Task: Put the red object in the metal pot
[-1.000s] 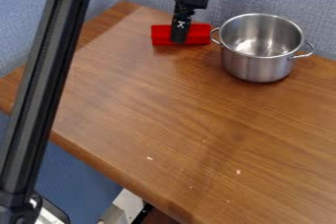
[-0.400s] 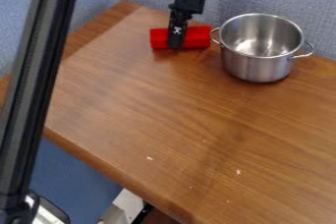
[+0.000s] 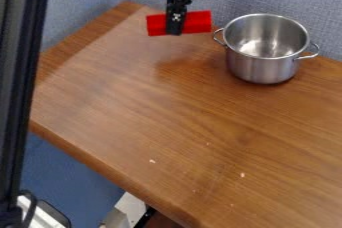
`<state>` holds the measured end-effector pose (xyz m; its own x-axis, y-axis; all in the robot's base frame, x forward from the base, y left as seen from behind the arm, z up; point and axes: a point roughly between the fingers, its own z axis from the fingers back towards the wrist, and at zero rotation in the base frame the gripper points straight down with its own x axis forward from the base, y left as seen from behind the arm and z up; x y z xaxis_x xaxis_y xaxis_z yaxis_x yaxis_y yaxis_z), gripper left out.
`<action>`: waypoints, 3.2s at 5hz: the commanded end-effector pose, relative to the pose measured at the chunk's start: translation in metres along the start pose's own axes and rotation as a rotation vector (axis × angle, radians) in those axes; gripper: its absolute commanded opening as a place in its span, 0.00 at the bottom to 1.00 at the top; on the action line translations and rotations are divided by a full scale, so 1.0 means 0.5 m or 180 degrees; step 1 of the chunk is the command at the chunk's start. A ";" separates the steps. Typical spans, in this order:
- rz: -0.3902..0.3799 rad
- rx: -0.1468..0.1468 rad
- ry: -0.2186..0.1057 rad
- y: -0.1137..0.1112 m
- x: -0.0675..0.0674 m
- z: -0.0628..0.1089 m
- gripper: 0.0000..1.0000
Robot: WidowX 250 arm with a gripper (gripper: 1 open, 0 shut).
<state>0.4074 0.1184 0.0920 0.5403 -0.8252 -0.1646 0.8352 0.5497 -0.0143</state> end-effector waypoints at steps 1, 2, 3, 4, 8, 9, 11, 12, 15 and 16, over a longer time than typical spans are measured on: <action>-0.0136 0.0382 -0.0160 -0.029 0.001 0.126 0.00; -0.0495 0.0291 -0.0154 -0.030 0.019 0.142 0.00; -0.0625 0.0218 -0.0157 -0.072 0.052 0.161 0.00; -0.0775 0.0174 -0.0170 -0.122 0.098 0.179 0.00; -0.0928 -0.0226 -0.0319 -0.173 0.152 0.189 0.00; -0.1059 -0.0275 -0.0351 -0.193 0.169 0.191 0.00; -0.1340 -0.0427 -0.0535 -0.193 0.190 0.168 0.00; -0.1363 -0.0482 -0.0620 -0.191 0.192 0.155 0.00; -0.1541 -0.0536 -0.0682 -0.186 0.196 0.139 1.00; -0.1540 -0.0528 -0.0644 -0.185 0.200 0.128 1.00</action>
<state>0.3897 -0.0237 0.1237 0.1280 -0.9879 0.0874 0.9628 0.1026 -0.2500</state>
